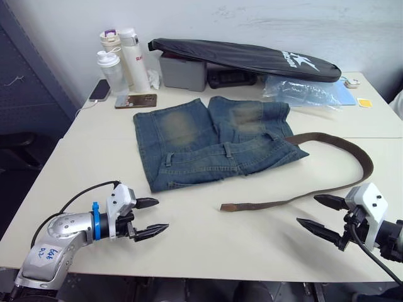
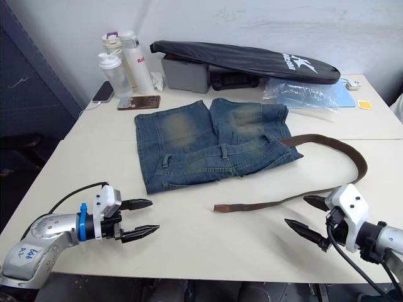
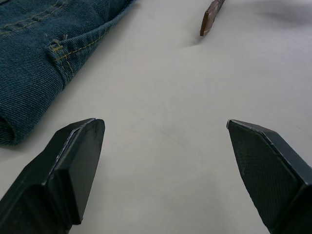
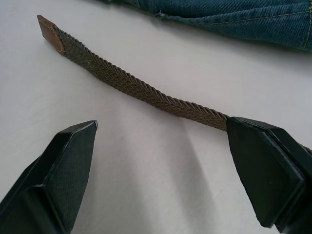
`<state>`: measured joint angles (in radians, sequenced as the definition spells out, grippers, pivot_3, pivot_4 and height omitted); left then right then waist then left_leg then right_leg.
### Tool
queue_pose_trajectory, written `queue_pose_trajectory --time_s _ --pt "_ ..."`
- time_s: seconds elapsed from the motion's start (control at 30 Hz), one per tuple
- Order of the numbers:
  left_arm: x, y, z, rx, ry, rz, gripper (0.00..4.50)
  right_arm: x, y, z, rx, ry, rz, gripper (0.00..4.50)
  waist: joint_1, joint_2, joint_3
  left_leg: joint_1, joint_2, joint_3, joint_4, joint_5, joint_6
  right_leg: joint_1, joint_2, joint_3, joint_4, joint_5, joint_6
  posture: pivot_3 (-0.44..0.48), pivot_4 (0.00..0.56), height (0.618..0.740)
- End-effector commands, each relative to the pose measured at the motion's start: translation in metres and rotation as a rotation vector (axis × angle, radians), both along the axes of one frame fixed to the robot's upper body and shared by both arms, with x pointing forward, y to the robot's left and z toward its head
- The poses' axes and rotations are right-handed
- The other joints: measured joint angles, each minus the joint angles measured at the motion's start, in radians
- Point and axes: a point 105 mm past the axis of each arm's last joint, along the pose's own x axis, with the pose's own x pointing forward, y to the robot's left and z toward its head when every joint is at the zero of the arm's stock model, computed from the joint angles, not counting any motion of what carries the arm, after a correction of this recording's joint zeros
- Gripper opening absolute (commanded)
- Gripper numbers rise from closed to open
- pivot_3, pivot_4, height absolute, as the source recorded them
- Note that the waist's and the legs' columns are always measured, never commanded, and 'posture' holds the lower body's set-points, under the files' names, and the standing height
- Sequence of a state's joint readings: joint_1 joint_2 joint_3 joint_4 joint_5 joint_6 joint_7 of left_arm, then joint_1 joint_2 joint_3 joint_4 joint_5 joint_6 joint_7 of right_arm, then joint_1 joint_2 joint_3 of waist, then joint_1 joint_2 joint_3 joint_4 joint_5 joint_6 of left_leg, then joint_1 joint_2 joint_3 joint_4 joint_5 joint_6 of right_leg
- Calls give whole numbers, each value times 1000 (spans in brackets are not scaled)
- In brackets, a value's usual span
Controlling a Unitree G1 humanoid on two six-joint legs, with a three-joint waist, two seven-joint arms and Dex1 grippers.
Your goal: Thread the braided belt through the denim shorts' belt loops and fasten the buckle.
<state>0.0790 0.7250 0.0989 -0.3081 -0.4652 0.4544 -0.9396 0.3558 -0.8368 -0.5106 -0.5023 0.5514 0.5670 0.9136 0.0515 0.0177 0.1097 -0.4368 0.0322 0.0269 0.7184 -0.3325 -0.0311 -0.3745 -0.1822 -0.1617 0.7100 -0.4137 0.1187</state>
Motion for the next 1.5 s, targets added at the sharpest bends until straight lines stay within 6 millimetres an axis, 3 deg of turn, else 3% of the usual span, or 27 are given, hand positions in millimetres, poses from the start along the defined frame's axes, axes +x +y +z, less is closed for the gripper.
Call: queue_pose_trajectory --time_s 0.03,0.67,0.93,1.1,1.33,1.43,1.5 --pt "3 -4 13 -28 -55 -15 4423 4 7 9 1 -44 31 4500 0 0 0 0 0 0 0 0 0 0 0 0 0 0 0 0 150 622" --pt "12 -23 36 -43 -90 -137 4423 6 22 18 -83 -58 121 4500 -1 0 0 0 0 0 1 0 0 0 0 0 2 0 0 0 150 622" --pt "11 -31 47 141 -145 -394 4423 8 33 22 -236 -13 264 4500 -3 0 0 0 0 1 1 0 0 0 0 0 2 0 0 0 150 622" --pt "19 -41 64 150 -219 -449 4423 21 54 28 -239 -27 371 4500 -11 0 0 0 0 1 1 0 0 0 1 0 2 0 0 0 150 622" --pt "32 -56 54 166 -260 -425 4423 46 69 6 -311 32 470 4500 -25 0 0 0 0 1 2 1 0 0 0 -1 5 1 3 0 150 622" --pt "39 -65 64 114 -282 -362 4423 54 75 -3 -320 60 483 4500 -25 0 0 0 0 2 3 3 1 -1 0 -1 5 3 5 0 150 622" --pt "38 -71 70 71 -282 -343 4500 60 78 -11 -329 68 484 3985 -26 0 0 0 0 4 4 3 1 -1 -1 -1 5 3 6 0 150 622"
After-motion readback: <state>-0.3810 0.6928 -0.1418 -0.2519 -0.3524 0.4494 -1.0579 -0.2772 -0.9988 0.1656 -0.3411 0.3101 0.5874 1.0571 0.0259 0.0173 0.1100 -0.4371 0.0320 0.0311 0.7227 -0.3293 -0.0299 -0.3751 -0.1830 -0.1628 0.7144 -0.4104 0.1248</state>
